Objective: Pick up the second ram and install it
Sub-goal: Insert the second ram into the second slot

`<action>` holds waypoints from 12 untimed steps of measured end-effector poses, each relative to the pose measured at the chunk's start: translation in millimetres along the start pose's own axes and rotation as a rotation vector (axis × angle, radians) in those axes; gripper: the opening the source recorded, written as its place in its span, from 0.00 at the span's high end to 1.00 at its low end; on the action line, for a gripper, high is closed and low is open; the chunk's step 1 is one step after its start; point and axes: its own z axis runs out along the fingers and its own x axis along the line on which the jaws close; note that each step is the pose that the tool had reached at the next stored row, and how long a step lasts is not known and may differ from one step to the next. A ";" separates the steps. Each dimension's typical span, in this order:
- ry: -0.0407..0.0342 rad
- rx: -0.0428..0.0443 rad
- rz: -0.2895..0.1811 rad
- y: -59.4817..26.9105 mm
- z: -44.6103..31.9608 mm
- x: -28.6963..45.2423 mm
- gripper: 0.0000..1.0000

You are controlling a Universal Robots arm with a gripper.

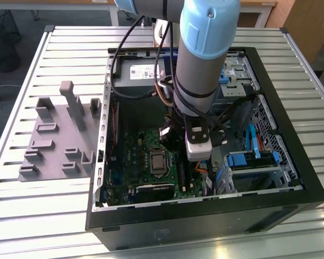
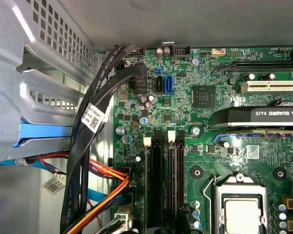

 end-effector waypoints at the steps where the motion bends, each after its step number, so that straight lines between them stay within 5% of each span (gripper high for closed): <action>1: -0.0001 0.0000 0.000 0.0 0.1 0.2 0.86; 12: -0.0004 -0.0078 -0.004 0.0 0.3 0.6 0.86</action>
